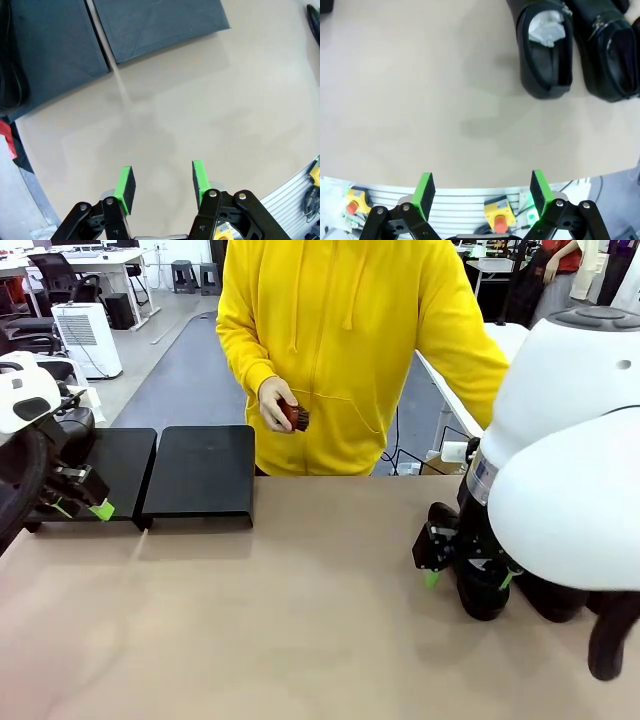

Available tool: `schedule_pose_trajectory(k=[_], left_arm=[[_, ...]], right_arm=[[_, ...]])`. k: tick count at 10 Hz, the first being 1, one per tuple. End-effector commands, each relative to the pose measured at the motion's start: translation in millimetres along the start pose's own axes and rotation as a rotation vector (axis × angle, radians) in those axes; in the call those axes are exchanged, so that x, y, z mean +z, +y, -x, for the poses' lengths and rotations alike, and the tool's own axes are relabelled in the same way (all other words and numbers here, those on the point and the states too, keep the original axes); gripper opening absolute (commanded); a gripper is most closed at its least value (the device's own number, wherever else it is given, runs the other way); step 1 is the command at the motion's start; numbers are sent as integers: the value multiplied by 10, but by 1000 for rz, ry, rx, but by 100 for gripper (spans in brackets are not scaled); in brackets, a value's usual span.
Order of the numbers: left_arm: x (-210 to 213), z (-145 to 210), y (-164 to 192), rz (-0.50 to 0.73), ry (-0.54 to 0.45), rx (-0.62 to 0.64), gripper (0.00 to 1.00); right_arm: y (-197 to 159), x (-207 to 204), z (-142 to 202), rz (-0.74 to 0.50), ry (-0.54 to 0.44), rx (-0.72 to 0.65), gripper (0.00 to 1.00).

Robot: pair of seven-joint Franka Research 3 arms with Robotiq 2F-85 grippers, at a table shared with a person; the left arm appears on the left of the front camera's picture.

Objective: Organize the shoes by placing them on the stand.
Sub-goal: Pick up one Shoe and place it in the middle of the table.

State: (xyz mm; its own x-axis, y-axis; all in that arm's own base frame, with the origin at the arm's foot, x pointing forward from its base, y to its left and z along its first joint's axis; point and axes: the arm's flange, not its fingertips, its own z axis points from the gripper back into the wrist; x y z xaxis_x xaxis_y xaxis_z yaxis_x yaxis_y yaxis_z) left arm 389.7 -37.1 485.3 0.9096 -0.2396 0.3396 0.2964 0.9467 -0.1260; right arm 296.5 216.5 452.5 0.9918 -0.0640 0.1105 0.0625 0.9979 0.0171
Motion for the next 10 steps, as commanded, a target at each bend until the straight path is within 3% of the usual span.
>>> schedule_pose_trajectory(k=[1,10], left_arm=[[-6,21,16,19,-20,-11,61],[-6,21,16,19,-20,-11,61]], right_arm=[[84,-3,207,22,25,-29,100],[82,17,280,38,29,-24,100]])
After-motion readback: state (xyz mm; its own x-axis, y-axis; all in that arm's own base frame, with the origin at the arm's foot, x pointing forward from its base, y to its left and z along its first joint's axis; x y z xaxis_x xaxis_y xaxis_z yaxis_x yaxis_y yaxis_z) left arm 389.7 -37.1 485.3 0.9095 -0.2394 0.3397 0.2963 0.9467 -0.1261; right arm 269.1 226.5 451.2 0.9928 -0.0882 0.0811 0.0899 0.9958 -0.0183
